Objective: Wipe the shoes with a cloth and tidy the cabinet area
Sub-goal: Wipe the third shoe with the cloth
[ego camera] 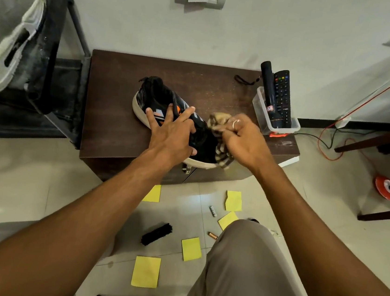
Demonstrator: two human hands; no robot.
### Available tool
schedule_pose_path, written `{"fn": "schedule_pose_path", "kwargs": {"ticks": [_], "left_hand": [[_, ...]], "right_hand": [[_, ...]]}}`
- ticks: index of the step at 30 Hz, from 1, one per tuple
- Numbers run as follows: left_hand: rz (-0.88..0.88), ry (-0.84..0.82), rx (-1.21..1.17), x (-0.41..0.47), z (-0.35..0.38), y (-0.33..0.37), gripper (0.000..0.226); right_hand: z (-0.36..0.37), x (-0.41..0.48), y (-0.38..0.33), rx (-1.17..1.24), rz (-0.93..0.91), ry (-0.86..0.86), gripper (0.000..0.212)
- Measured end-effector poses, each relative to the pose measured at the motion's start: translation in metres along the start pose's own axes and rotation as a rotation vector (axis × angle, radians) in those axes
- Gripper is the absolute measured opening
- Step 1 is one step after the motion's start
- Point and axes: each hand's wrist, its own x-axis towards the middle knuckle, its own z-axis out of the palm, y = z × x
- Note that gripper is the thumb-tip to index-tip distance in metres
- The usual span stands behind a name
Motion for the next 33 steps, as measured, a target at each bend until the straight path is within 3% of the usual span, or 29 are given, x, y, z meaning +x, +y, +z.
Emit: {"fn": "schedule_pose_path", "kwargs": {"ticks": [4, 7, 10, 13, 20, 25, 29, 33], "left_hand": [[-0.004, 0.011, 0.048, 0.0, 0.002, 0.003, 0.043], [-0.004, 0.021, 0.062, -0.001, 0.003, 0.004, 0.043], [0.024, 0.01, 0.029, 0.003, 0.003, -0.001, 0.044], [0.046, -0.035, 0.001, 0.005, 0.0, -0.007, 0.047], [0.027, -0.05, 0.047, 0.007, -0.001, -0.004, 0.048], [0.018, -0.025, 0.055, 0.004, 0.0, -0.001, 0.05], [0.025, -0.027, 0.056, 0.003, 0.0, 0.001, 0.047], [0.047, -0.034, 0.042, 0.004, -0.001, 0.002, 0.048]], "right_hand": [[0.029, 0.002, 0.016, -0.176, -0.095, 0.009, 0.032], [0.027, 0.0, 0.018, -0.259, -0.084, 0.03, 0.027], [0.02, -0.002, 0.023, -0.243, -0.046, -0.004, 0.033], [0.023, 0.002, 0.023, -0.197, -0.121, -0.006, 0.04], [0.038, 0.042, -0.011, -0.173, -0.268, 0.002, 0.031], [0.023, 0.037, -0.003, -0.255, -0.092, -0.041, 0.011], [0.003, 0.016, 0.005, -0.351, 0.038, -0.158, 0.025], [-0.004, -0.007, 0.013, -0.471, 0.123, -0.21, 0.01]]}}
